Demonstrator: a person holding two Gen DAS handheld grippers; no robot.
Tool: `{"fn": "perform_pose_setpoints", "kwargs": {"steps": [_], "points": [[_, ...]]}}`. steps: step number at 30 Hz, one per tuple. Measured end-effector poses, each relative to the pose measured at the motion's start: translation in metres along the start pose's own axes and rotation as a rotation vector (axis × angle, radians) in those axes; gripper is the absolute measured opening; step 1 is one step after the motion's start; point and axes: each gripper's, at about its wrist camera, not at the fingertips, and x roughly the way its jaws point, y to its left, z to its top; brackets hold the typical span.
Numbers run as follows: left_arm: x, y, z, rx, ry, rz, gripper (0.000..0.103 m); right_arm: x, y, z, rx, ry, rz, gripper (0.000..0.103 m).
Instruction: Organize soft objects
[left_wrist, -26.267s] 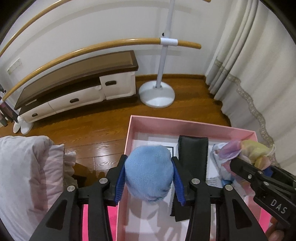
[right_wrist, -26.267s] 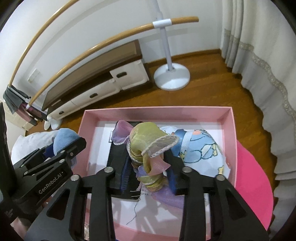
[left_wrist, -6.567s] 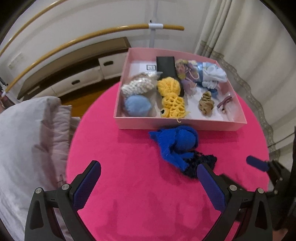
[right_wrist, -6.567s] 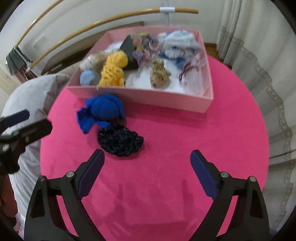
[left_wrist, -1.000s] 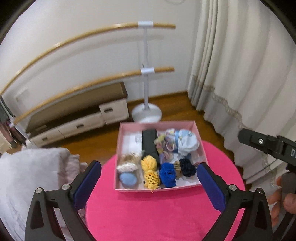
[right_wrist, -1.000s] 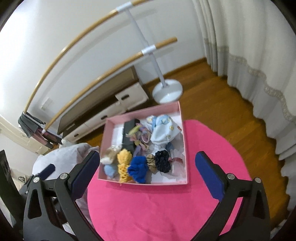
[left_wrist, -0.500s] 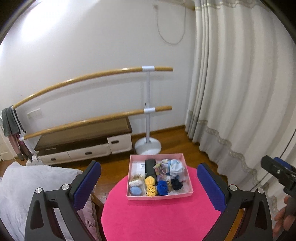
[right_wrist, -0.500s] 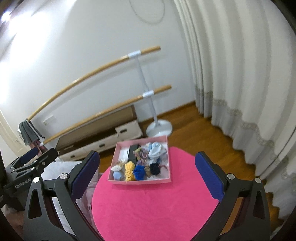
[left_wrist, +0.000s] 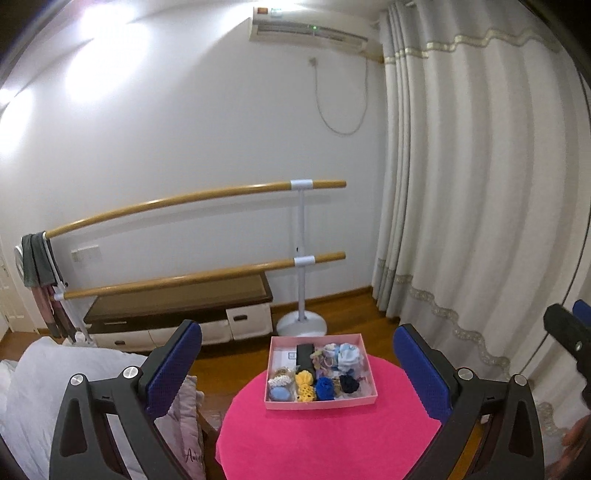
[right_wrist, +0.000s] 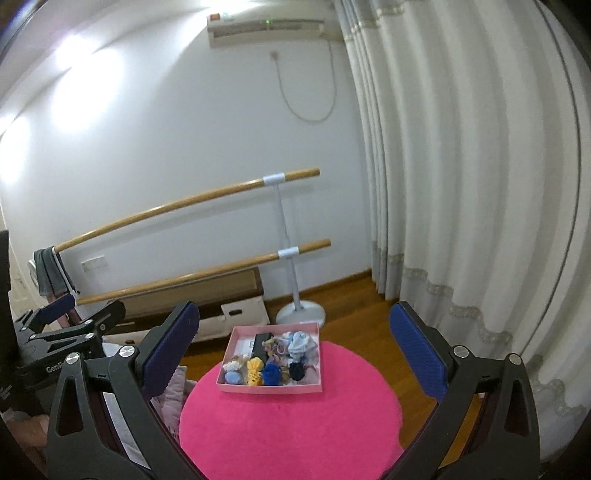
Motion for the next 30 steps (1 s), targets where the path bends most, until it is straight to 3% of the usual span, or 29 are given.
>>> {"fn": "perform_pose_setpoints", "kwargs": {"steps": [17,30], "points": [[-0.033,-0.004,-0.013,-0.007,-0.087,0.002,0.103,-0.028,0.016,0.000,-0.022,-0.061,-0.014,0.103],[-0.026,-0.004,-0.023,-0.020,-0.113,-0.020,0.103,-0.028,0.016,0.000,-0.020,-0.078,-0.018,0.103]]}}
